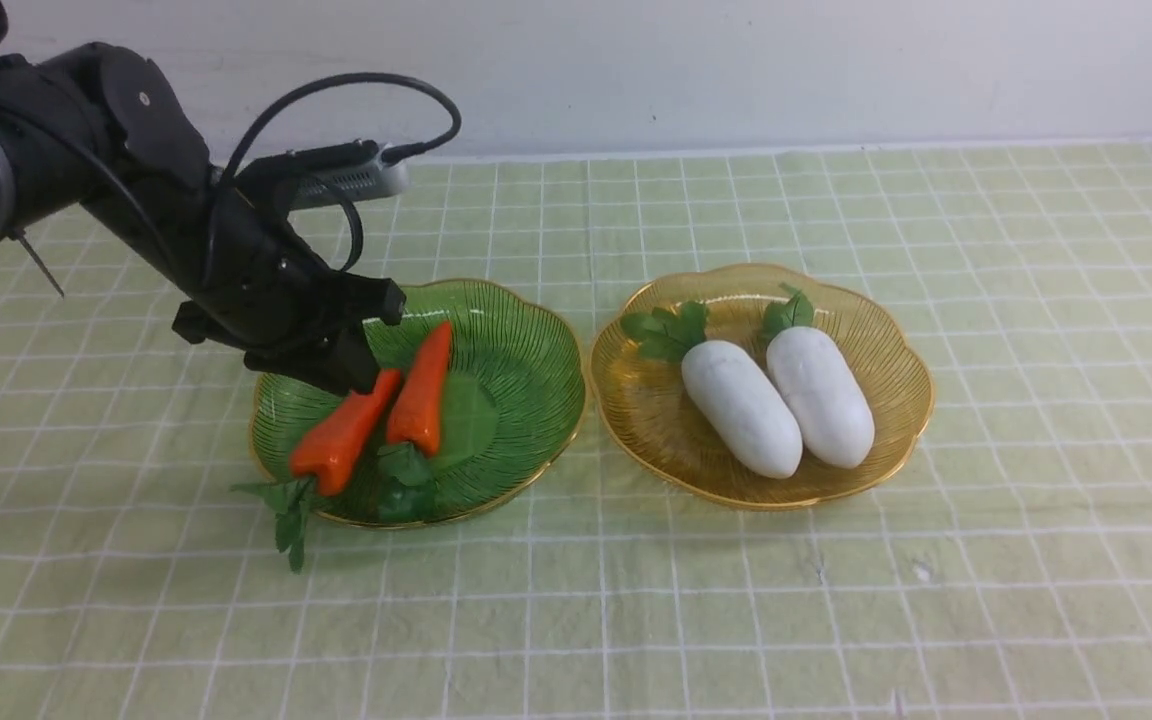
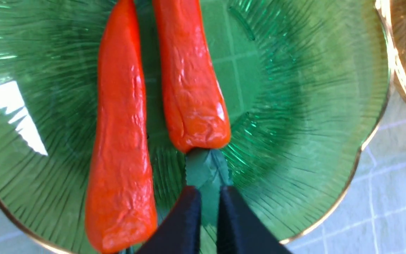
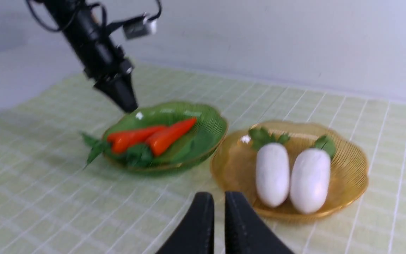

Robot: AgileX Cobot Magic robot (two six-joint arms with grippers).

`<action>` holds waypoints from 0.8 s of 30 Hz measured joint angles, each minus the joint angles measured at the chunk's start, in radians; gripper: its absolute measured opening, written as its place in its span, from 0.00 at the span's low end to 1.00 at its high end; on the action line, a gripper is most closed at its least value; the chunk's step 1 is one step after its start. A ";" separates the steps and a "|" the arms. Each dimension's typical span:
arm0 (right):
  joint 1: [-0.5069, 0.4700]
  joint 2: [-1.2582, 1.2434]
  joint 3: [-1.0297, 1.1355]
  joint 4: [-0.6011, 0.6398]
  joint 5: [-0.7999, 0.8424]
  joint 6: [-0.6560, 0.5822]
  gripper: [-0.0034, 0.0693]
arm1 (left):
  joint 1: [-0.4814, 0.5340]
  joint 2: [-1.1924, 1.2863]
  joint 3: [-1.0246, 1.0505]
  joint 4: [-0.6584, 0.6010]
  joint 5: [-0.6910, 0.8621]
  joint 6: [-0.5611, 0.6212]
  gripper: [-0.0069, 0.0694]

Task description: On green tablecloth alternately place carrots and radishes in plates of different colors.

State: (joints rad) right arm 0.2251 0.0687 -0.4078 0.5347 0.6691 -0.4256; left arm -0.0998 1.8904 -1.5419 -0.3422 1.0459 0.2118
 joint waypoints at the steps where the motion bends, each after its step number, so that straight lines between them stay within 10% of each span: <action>1: 0.000 -0.011 0.037 0.005 -0.063 -0.010 0.11 | 0.000 0.000 -0.008 0.001 0.013 0.002 0.11; 9: 0.000 -0.018 0.176 0.021 -0.308 -0.027 0.11 | 0.000 0.000 -0.040 0.005 0.090 0.003 0.08; 24: 0.000 -0.018 0.220 0.021 -0.183 -0.028 0.11 | 0.000 0.003 -0.078 0.037 0.133 0.005 0.08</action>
State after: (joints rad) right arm 0.2251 0.0509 -0.1878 0.5557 0.4862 -0.4532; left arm -0.0998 1.8937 -1.6195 -0.3053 1.1791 0.2163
